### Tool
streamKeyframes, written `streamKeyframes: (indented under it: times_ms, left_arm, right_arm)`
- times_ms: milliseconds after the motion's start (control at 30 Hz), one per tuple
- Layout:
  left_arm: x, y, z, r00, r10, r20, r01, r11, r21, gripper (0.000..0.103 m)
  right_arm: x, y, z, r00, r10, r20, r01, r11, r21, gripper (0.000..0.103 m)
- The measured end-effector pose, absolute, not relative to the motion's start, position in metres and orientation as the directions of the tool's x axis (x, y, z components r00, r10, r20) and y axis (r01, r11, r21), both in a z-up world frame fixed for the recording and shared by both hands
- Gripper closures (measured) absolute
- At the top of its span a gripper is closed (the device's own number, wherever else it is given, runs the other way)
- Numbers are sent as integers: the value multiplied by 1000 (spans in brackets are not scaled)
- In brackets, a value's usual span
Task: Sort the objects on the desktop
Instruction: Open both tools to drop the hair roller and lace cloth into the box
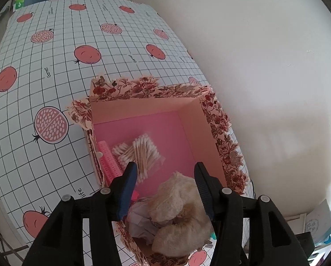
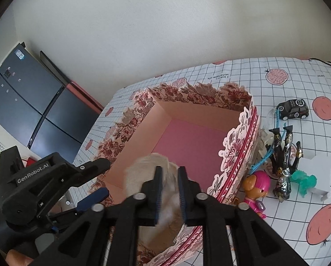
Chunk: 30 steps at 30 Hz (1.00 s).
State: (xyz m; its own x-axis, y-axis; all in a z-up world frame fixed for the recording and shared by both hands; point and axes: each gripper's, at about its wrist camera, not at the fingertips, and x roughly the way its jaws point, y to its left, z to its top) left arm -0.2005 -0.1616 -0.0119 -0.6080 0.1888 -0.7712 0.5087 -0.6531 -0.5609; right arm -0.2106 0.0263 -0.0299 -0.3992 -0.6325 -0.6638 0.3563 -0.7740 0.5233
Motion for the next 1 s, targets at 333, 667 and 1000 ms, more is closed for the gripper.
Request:
streamKeyframes:
  times_ms: [333, 667, 1000]
  left_arm:
    - [-197, -159, -2, -616, 171, -769, 501, -668, -550, 47]
    - [-195, -149, 12, -628, 141, -765, 475, -709, -521, 46]
    - [-197, -124, 24, -627, 117, -770, 432, -770, -469, 25]
  right_arm:
    - [-208, 37, -16, -421, -636, -646, 367, -771, 520, 66]
    - [-203, 54, 7, -473, -604, -642, 387, -797, 465, 62]
    - [-207, 87, 24, -538, -565, -625, 351, -825, 444, 19]
